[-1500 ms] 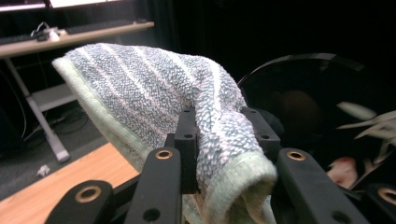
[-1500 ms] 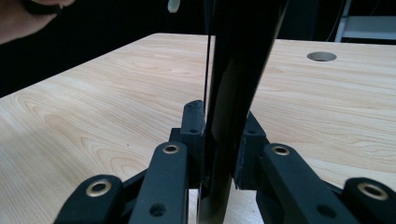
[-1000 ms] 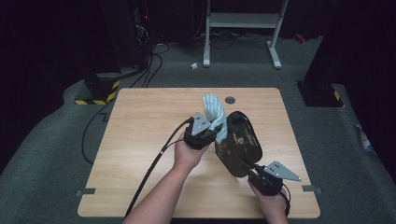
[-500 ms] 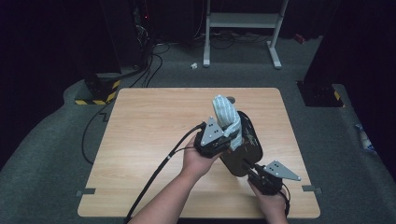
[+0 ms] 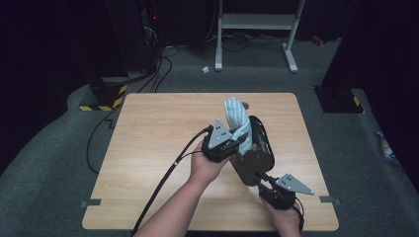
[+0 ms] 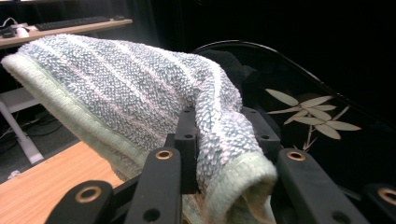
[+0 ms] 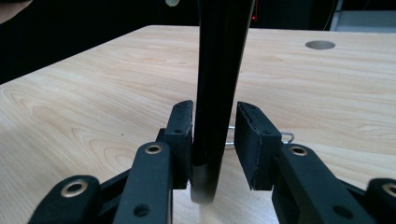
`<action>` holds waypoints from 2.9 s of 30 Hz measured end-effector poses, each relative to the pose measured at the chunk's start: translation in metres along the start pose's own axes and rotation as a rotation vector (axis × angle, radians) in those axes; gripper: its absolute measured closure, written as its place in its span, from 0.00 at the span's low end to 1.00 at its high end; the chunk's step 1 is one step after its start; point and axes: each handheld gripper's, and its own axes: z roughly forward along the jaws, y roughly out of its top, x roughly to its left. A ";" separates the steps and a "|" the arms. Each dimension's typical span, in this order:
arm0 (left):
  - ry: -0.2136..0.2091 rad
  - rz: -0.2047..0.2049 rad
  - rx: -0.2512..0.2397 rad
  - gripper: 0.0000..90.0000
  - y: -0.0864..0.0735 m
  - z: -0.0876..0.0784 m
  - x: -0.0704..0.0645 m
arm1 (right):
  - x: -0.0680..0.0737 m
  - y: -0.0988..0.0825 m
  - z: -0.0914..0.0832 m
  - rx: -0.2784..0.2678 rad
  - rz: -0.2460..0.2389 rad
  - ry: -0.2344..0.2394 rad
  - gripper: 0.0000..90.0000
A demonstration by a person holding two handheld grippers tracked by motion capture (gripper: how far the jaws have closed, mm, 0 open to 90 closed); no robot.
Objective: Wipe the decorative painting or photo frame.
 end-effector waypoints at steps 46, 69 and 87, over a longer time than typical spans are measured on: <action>0.088 -0.106 0.133 0.80 -0.048 0.021 0.037 | -0.008 0.004 0.003 0.023 0.011 0.003 0.87; 0.029 0.012 -0.031 0.79 0.024 0.009 0.009 | -0.007 0.006 0.004 0.033 0.006 0.003 0.86; -0.075 0.040 -0.056 0.80 0.015 -0.001 -0.032 | -0.006 0.006 0.005 0.041 -0.004 -0.002 0.86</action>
